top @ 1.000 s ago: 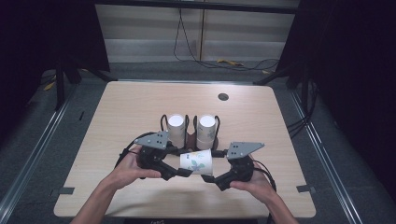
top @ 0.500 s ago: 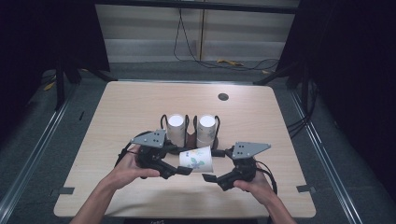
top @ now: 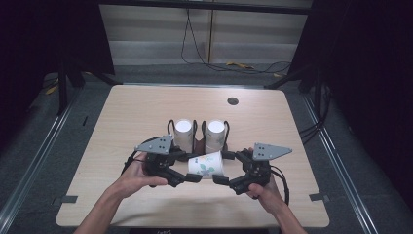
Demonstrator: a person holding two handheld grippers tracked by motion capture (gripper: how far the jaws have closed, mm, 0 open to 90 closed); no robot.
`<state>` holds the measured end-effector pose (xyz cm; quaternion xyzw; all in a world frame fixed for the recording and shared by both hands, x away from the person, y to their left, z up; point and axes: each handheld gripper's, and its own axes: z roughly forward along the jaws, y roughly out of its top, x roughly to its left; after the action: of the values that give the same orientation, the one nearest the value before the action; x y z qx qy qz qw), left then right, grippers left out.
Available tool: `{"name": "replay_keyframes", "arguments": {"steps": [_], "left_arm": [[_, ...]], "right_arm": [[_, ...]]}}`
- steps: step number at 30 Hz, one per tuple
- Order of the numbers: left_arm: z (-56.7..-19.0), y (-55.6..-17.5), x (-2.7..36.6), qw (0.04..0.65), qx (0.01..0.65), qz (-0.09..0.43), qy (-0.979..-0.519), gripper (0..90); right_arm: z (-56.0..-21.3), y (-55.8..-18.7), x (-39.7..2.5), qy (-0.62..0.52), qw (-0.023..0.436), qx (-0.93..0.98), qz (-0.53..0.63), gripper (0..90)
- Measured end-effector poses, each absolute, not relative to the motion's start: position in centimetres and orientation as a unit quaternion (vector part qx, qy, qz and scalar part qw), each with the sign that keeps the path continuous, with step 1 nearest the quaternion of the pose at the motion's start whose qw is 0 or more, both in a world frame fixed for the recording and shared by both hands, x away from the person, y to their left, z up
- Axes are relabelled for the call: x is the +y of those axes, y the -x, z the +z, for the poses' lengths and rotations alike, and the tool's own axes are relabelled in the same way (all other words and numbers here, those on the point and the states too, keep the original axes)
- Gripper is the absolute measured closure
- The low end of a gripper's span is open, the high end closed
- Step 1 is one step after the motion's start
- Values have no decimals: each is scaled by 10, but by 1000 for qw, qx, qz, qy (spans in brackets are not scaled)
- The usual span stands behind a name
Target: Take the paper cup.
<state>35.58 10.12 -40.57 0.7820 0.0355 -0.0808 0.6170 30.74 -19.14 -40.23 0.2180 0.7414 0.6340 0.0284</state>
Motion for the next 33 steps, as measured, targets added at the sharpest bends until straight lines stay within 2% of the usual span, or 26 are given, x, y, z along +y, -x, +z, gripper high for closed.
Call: {"name": "replay_keyframes", "arguments": {"steps": [4,7,21,25,26,29,31,33], "left_arm": [[-407,-356,100,623,41,-85,-777,355],[-408,-356,101,621,39,-87,-778,355],[-410,-358,101,619,45,-97,-778,351],[-412,-360,102,619,55,-96,-777,330],[-412,-361,104,621,62,-94,-776,287],[-413,-362,105,621,67,-94,-775,274],[-414,-362,105,619,71,-97,-776,220],[-415,-362,105,616,75,-97,-778,211]], "right_arm": [[-403,-308,-189,-220,20,737,638,136],[-403,-309,-188,-219,18,738,638,210],[-403,-310,-191,-216,15,745,631,250],[-403,-311,-191,-216,13,747,629,259],[-403,-312,-191,-217,13,747,628,261],[-403,-313,-191,-219,12,747,628,263],[-403,-313,-192,-222,14,747,626,263],[-403,-313,-192,-222,15,747,626,263]]}}
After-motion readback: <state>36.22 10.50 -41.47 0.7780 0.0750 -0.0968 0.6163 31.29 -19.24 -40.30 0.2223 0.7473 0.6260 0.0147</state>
